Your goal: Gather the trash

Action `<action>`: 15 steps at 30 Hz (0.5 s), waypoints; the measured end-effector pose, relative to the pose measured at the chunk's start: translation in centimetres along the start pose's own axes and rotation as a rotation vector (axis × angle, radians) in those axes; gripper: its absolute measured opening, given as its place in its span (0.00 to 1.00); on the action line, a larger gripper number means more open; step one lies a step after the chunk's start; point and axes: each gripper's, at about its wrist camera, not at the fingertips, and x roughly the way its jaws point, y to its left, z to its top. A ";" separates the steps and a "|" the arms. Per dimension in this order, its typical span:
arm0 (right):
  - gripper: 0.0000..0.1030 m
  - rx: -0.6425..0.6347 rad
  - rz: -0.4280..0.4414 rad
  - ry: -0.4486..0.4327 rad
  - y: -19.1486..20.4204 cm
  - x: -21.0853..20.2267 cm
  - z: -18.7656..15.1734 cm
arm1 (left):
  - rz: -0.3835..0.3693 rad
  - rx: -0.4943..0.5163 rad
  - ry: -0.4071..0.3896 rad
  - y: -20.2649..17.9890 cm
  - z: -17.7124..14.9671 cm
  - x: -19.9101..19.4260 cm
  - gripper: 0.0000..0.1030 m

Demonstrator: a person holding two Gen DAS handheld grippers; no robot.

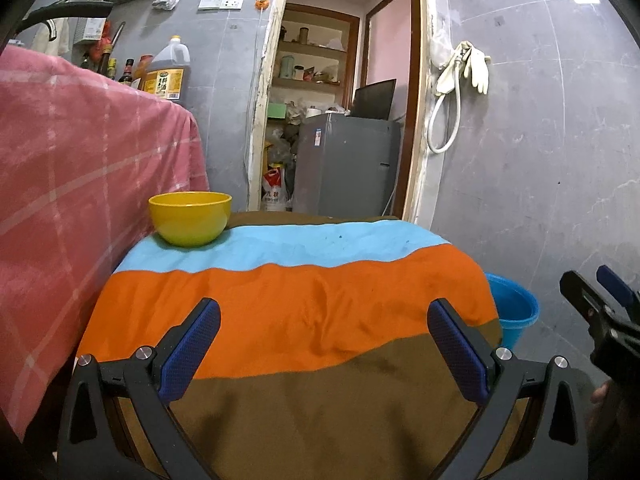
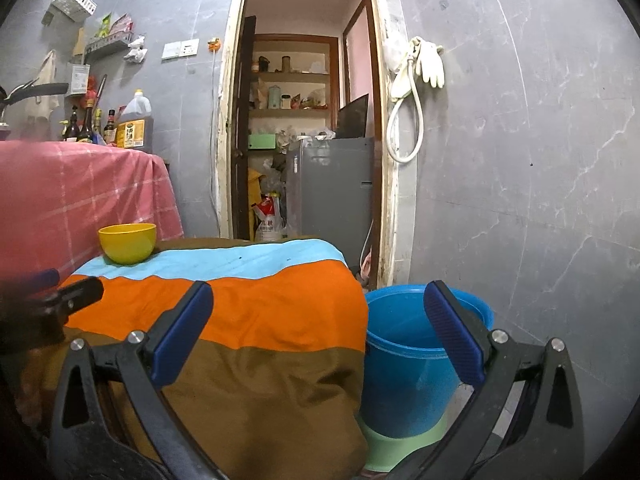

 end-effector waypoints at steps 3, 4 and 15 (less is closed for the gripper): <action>1.00 -0.005 -0.005 0.005 0.1 0.1 -0.2 | 0.002 0.002 0.013 0.0 -0.4 0.1 0.99; 1.00 -0.006 -0.007 0.007 0.1 0.1 -0.3 | 0.003 0.008 0.012 -0.2 -0.4 0.1 0.99; 1.00 0.008 -0.012 0.022 -0.1 0.1 -0.7 | 0.002 0.026 0.012 0.3 -0.7 0.3 0.99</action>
